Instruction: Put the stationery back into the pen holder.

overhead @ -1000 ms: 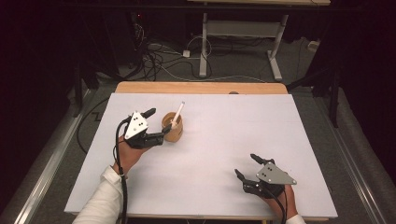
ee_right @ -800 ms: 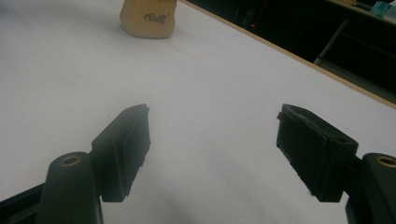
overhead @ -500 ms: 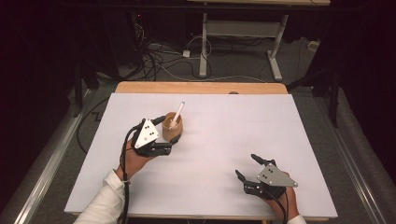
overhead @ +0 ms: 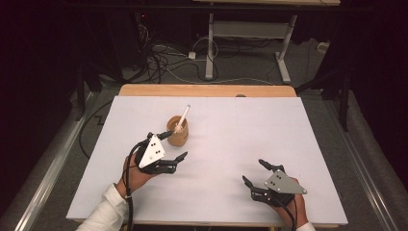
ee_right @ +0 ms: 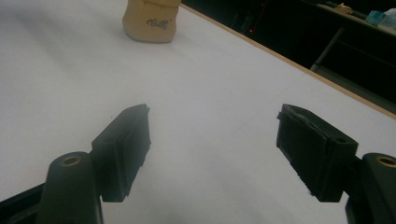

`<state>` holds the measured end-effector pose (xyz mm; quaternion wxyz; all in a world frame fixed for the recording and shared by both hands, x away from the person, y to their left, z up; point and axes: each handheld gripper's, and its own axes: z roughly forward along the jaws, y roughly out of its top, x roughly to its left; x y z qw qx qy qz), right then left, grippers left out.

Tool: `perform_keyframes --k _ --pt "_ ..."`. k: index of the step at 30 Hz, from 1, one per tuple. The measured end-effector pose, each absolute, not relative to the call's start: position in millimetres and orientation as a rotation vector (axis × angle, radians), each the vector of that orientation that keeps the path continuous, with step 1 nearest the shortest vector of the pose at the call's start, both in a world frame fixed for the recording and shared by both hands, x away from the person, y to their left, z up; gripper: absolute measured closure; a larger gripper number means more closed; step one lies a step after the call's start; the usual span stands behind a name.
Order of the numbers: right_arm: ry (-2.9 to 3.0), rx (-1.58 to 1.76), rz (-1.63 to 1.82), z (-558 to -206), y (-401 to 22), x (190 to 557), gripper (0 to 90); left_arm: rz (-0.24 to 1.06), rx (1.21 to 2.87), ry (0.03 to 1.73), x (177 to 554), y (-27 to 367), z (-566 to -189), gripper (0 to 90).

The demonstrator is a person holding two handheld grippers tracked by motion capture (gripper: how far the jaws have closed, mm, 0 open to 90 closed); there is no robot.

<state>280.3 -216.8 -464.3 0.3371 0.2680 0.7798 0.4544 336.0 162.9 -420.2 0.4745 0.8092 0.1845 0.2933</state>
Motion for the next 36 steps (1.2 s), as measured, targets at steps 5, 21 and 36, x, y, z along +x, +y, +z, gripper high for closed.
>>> perform_keyframes --k 5,21,36 --pt "2.029 0.689 1.191 -463.4 -216.5 278.2 26.4 0.732 2.006 0.423 327.5 162.6 -422.1 19.4" --pt "2.024 0.68 1.196 -462.3 -217.6 275.1 26.4 0.773 2.04 0.434 308.5 183.8 -434.2 19.4" --pt "2.017 0.685 1.192 -462.6 -221.2 273.9 26.4 0.799 2.103 0.494 299.6 201.9 -459.5 19.4"
